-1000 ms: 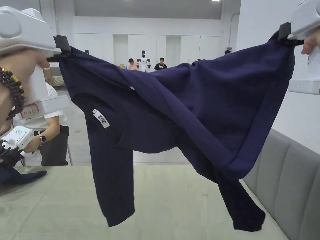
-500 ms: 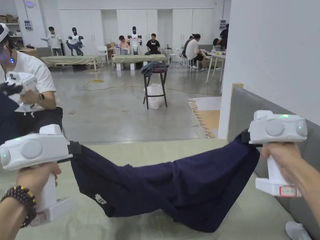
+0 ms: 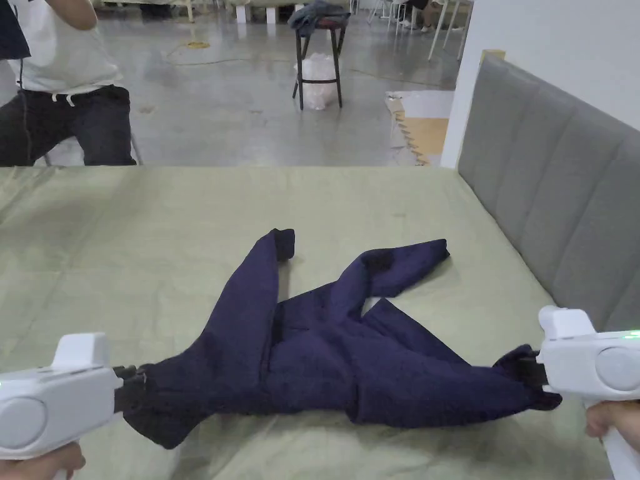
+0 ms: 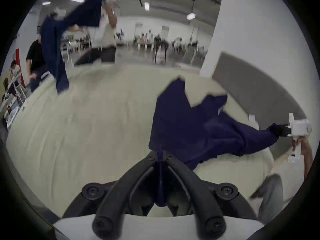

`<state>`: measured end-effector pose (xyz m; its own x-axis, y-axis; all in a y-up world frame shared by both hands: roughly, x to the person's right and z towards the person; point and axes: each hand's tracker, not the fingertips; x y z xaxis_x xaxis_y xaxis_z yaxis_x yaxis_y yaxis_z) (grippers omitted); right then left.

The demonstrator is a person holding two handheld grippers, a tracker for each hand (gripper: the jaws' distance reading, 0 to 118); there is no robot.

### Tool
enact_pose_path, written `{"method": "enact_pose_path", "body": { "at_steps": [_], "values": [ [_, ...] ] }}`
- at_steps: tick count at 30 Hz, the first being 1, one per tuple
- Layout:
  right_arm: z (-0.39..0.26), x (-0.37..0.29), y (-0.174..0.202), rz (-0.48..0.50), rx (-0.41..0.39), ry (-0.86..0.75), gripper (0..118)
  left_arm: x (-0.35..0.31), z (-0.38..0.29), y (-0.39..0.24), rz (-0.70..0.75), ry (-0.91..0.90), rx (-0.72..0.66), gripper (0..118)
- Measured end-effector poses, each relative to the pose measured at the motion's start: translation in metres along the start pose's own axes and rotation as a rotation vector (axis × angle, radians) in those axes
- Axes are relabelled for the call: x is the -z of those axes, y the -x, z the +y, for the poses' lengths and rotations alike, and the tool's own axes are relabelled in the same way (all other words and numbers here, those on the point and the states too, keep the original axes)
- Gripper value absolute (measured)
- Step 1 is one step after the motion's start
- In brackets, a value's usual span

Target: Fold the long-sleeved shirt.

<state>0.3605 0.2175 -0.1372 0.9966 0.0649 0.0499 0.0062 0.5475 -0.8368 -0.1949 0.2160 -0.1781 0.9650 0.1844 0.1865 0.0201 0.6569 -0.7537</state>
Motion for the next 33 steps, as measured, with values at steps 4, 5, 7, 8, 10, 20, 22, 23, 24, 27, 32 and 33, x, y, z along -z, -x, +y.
{"method": "enact_pose_path", "body": {
  "at_steps": [4,5,7,8,10,20,22,23,24,27,32,33],
  "values": [
    [-0.054,0.069,0.006,-0.005,-0.081,0.255,4,0.027,-0.053,0.003,0.067,0.115,0.02,9],
    [-0.059,0.077,0.007,-0.005,-0.082,0.264,6,0.035,-0.057,0.015,0.051,0.102,0.002,21],
    [-0.053,0.069,0.005,-0.009,-0.015,0.176,8,0.033,-0.06,0.023,0.026,0.091,-0.07,27],
    [-0.049,0.06,0.002,-0.003,0.002,0.156,15,0.029,-0.057,0.025,0.039,0.089,-0.077,42],
    [-0.035,0.039,-0.005,-0.034,0.0,0.088,81,0.013,-0.047,0.027,0.029,0.065,-0.045,107],
    [-0.009,-0.047,-0.027,0.033,0.164,-0.153,1,-0.044,0.001,-0.013,-0.059,-0.113,0.02,4],
    [-0.013,-0.044,-0.027,0.011,0.154,-0.127,28,-0.044,0.011,-0.027,-0.096,-0.134,0.025,4],
    [-0.015,-0.04,-0.028,0.007,0.15,-0.113,62,-0.041,0.016,-0.032,-0.11,-0.135,0.034,4],
    [-0.017,-0.029,-0.029,-0.005,0.133,-0.069,94,-0.037,0.023,-0.04,-0.123,-0.133,0.048,4],
    [-0.03,-0.001,-0.031,-0.026,0.125,0.017,86,-0.017,0.047,-0.06,-0.143,-0.125,0.092,4],
    [-0.045,0.049,-0.031,-0.029,0.171,0.139,58,0.039,0.096,-0.108,-0.221,-0.073,0.183,4],
    [-0.047,0.058,-0.03,-0.028,0.173,0.137,32,0.056,0.108,-0.118,-0.244,-0.064,0.194,4]
  ]
}}
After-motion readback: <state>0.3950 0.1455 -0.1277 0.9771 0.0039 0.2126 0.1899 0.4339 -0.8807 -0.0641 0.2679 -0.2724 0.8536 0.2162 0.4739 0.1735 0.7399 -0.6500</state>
